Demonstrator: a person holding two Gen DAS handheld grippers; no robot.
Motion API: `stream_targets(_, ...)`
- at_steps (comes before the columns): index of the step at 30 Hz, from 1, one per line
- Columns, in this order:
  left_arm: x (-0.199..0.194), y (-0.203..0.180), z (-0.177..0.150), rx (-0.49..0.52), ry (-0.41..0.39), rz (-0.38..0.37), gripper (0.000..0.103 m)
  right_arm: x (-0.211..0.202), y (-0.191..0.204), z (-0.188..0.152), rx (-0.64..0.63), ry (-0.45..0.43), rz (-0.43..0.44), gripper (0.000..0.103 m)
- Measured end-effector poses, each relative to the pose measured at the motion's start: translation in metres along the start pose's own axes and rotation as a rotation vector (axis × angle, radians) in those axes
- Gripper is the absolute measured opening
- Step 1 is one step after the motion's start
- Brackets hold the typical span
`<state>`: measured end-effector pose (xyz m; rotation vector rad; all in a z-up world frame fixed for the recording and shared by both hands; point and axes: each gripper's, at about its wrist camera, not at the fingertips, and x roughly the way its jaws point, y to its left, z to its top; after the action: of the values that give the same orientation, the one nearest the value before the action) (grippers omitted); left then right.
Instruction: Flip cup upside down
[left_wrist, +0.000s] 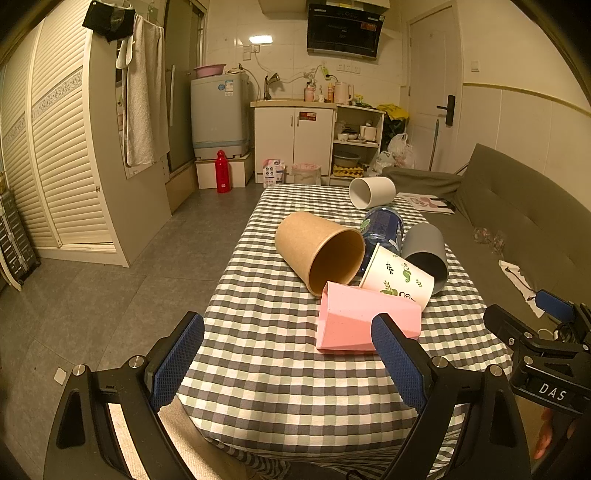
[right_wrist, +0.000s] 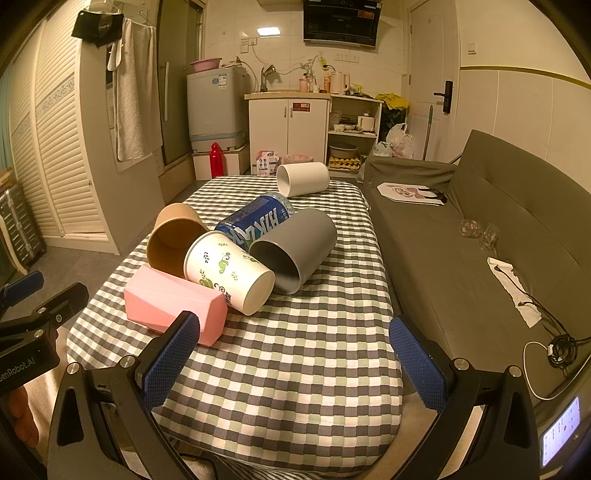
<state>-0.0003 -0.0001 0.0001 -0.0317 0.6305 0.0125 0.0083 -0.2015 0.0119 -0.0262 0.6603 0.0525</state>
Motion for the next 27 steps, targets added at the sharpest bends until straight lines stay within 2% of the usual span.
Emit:
stream_targets(15,0.0002,0.0,0.0,0.0,0.001,0.001,0.095,-0.0002,0.0009,0.0,-0.001,0.001,0.0,0.103)
stream_targets(27,0.0077,0.0001,0.0034,-0.01,0.033,0.004,0.095,0.0013,0.0042,0.0023,-0.001,0.015,0.004,0.103)
